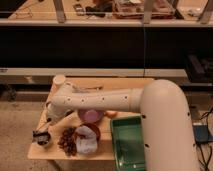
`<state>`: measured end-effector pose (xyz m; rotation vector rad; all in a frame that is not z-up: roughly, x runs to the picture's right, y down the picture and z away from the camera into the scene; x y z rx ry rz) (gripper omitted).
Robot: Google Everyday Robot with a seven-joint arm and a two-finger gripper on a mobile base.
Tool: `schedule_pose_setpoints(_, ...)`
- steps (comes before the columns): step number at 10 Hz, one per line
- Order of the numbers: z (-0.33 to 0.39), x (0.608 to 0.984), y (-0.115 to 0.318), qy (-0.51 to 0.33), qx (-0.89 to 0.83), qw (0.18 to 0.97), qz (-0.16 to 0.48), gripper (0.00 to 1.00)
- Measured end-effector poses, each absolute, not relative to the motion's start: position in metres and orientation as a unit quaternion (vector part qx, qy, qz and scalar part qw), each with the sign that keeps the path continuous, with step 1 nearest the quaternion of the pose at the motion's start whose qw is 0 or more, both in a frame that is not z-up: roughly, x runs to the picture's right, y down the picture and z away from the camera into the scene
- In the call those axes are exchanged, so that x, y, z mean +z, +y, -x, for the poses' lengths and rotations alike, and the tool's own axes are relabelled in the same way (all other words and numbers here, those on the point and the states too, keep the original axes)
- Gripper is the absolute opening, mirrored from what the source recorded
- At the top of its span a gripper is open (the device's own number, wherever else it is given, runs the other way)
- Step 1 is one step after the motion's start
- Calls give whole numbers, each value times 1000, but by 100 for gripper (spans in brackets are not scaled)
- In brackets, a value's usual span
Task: Place brush in metal cup
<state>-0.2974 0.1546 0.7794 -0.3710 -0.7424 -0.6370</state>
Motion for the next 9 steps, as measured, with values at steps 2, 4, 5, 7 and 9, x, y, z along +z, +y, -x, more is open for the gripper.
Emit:
schedule_pose_setpoints(2, 301, 782, 157, -354, -309, 864, 179, 0)
schedule_pose_setpoints(4, 300, 786, 157, -353, -312, 864, 181, 2)
schedule_pose_setpoints(5, 301, 787, 158, -353, -312, 863, 181, 3)
schedule_pose_setpoints(7, 302, 786, 158, -354, -313, 863, 181, 3)
schedule_pose_setpoints(9, 301, 787, 158, -353, -312, 863, 181, 3)
